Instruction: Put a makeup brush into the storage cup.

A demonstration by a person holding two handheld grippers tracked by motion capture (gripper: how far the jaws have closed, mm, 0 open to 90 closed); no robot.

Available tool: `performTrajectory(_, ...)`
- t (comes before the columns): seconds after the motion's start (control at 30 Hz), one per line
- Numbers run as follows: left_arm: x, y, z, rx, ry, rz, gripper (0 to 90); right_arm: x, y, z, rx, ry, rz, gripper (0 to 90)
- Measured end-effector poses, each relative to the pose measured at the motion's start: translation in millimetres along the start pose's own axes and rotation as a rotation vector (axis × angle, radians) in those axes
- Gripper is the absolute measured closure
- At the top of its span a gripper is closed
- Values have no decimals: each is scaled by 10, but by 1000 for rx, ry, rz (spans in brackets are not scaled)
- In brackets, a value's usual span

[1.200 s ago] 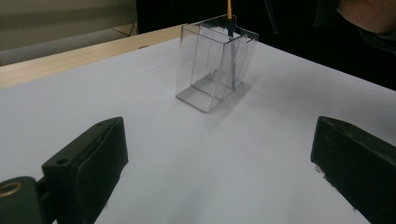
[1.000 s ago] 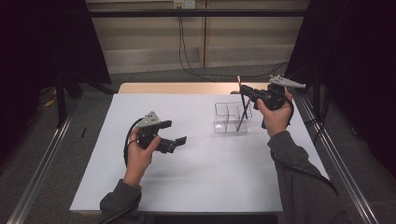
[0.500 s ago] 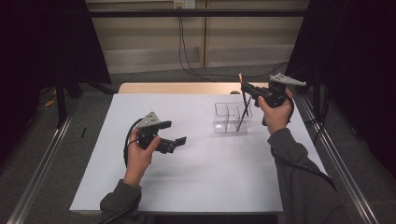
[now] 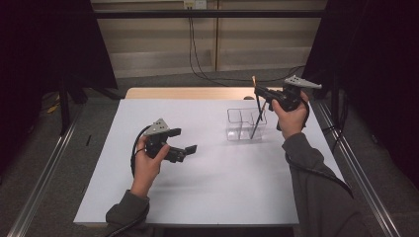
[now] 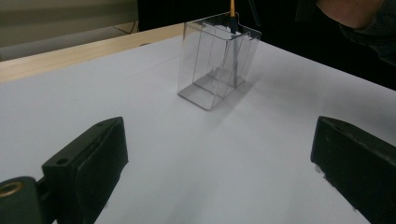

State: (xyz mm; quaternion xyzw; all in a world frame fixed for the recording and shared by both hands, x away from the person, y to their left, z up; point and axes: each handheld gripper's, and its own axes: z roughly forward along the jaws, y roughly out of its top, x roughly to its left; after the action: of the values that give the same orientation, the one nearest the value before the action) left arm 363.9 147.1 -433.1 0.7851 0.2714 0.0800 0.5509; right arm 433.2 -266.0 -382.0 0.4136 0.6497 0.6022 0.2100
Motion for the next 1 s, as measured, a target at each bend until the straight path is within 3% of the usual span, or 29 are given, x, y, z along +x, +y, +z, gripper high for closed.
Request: performTrajectory(1.0, 12, 2, -25, -2, 8, -1, 37, 1, -105, 109, 28, 2, -11, 846)
